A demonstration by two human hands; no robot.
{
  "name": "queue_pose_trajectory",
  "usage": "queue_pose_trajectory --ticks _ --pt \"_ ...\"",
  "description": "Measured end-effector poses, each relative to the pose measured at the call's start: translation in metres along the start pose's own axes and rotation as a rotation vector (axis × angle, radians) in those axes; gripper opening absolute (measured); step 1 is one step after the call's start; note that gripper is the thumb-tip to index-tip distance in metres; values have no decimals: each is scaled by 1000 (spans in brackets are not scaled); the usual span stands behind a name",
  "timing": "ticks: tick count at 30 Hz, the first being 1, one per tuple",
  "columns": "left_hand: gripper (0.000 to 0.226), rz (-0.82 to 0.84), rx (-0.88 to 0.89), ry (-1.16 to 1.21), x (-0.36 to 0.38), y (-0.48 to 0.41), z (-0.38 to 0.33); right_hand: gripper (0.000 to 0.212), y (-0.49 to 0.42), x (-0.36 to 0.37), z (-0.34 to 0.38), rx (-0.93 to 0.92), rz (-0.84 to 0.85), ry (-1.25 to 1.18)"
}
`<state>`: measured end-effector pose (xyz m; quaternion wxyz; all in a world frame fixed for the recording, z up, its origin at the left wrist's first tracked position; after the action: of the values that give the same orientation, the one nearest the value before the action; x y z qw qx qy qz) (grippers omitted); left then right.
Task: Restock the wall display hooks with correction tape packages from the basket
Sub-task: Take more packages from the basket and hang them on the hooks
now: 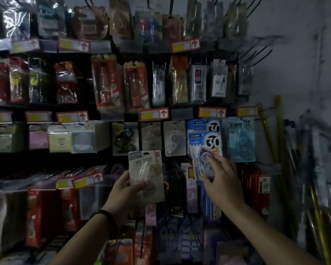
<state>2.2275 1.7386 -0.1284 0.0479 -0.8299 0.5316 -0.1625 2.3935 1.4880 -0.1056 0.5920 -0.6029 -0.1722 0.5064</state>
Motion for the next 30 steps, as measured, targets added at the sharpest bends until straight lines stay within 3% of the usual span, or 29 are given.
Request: queue_pose_trajectory --ticks 21,26,30 --pt "43 3 21 -80 17 -45 -2 69 -69 3 -27 62 0 37" --pt "39 1 31 -74 18 -46 -6 66 -73 10 -32 70 77 70" --pt "35 -30 32 -48 14 -48 -7 68 -77 10 -22 102 83 215"
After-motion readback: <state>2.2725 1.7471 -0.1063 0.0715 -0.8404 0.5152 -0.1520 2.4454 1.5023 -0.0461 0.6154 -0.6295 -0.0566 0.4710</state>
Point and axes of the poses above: each hand's wrist, its own y-axis away from the middle knuckle, its own x-axis out of the palm, z = x × y, the point moved 5 cm from there along -y, towards the middle knuckle, and after that the axes turned 5 degrees about -x, right-handed, at the moved point
